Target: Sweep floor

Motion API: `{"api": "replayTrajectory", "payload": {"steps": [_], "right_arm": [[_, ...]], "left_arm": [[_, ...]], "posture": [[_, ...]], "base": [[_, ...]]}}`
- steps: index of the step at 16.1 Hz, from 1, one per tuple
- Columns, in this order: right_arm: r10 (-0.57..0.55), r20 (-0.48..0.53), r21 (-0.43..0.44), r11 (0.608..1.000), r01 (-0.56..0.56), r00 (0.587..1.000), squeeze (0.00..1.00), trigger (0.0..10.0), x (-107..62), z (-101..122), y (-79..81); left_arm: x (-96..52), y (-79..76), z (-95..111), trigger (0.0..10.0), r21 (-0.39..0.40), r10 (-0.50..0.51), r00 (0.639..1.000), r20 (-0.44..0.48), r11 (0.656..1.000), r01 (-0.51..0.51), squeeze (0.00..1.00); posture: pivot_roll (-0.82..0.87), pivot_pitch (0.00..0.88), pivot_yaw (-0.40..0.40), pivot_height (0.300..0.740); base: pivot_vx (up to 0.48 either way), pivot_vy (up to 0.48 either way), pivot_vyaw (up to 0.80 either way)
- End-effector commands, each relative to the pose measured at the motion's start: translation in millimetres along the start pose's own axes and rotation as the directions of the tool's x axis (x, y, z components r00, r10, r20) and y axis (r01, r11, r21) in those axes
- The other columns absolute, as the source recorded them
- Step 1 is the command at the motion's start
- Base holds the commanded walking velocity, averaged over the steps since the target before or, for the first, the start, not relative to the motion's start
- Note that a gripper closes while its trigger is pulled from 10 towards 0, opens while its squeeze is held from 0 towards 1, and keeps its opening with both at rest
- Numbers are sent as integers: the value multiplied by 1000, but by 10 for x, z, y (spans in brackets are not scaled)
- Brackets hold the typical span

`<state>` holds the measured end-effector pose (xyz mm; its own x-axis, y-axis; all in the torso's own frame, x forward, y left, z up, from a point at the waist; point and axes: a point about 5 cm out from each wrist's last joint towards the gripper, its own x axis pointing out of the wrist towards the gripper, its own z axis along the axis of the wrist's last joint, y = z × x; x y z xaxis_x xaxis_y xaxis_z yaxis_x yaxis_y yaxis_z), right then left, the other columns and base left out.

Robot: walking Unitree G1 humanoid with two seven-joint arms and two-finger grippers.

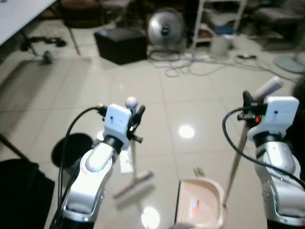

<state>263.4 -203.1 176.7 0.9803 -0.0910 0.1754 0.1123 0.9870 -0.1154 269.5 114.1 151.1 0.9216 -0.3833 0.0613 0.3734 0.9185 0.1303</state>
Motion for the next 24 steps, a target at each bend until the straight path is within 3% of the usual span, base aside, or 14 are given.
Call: {"api": "replayTrajectory", "payload": {"steps": [1, 4, 10, 12, 14, 17, 24], "right_arm": [[23, 40, 0, 1000, -23, 999, 0, 10000, 21, 112, 56], [13, 36, -2, 1000, -13, 999, 0, 10000, 46, 112, 29], [34, 49, -11, 999, -33, 998, 0, 10000, 56, 121, 48], [35, 49, -16, 999, -34, 998, 0, 10000, 60, 120, 37], [17, 49, -29, 999, -15, 999, 0, 10000, 113, 118, 2], [24, 68, -36, 999, -22, 997, 0, 10000, 149, 157, 9], [9, 81, -46, 999, -5, 997, 0, 10000, 179, 154, -1]], "left_arm": [[17, 103, 103, 10000, 54, 37, 999, 39, 998, -39, 0], [23, 192, 145, 10000, 45, 103, 993, 58, 993, -106, 0], [-20, 219, 107, 10000, 42, 105, 993, 46, 993, -107, 0], [-45, 192, 49, 10000, -69, 124, 992, 17, 990, -123, 0], [-22, 258, 0, 10000, -97, 171, 985, 4, 981, -170, 0], [25, 250, 31, 10000, -69, 150, 989, 11, 986, -149, 0], [166, 278, 94, 10000, 4, 109, 994, 32, 994, -109, 0]], "posture": [[-117, 48, 13, 740], [-108, 52, 9, 740], [-101, 50, 8, 740], [-102, 35, 7, 740], [-112, 29, 11, 740], [-116, 20, 27, 740], [-111, 4, 45, 740]], "base": [[412, 0, 0], [411, 0, 0], [412, 0, 0], [156, 0, 0], [0, 0, 0], [0, -91, 0], [0, -470, 0]]}}
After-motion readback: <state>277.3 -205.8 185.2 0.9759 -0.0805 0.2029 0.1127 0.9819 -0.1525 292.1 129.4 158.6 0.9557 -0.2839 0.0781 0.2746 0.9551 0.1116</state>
